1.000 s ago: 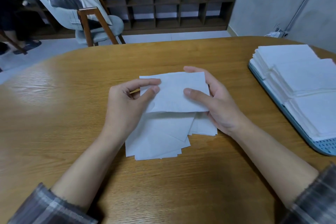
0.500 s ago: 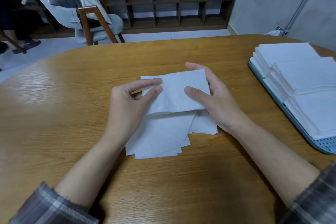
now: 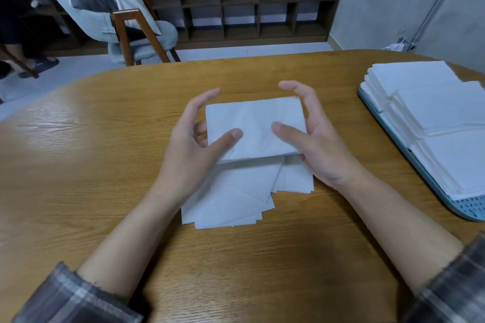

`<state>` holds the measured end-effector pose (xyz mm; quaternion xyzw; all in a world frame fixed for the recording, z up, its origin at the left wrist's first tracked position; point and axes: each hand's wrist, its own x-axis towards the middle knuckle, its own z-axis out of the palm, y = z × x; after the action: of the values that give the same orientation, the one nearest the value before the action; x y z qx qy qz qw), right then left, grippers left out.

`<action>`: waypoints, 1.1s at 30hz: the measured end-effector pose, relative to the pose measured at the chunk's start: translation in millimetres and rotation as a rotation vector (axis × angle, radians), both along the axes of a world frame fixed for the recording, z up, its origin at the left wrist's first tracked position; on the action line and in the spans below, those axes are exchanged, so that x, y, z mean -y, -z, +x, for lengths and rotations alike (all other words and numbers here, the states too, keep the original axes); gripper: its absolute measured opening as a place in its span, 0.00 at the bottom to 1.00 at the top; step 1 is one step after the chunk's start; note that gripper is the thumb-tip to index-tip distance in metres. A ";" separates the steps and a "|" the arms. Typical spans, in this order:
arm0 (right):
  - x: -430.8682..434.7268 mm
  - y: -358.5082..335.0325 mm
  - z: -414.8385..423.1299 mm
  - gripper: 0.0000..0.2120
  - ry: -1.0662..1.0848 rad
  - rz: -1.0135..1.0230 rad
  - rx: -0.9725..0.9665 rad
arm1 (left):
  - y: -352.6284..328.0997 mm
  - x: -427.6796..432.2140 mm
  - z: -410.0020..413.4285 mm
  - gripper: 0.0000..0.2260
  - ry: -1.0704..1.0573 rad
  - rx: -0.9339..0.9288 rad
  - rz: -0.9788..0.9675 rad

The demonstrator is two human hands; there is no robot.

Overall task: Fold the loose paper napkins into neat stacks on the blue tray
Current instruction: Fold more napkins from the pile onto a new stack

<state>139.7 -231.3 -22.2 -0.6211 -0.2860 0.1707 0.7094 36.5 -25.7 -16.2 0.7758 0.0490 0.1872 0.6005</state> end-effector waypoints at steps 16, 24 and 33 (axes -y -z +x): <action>7.7 4.4 10.9 0.15 0.338 -0.216 0.160 | 6.6 -7.8 -5.3 0.22 0.374 -0.169 0.717; 8.1 3.6 10.4 0.15 0.233 -0.236 0.258 | 7.5 -12.4 -3.7 0.03 0.206 -0.068 0.478; -6.3 12.5 -3.4 0.06 0.221 -0.257 0.346 | 11.4 -7.8 0.1 0.03 0.085 0.057 0.368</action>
<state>136.3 -225.0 -34.7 -0.7536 -0.3094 0.0183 0.5796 36.7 -17.9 -27.6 0.8684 -0.0357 0.1894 0.4570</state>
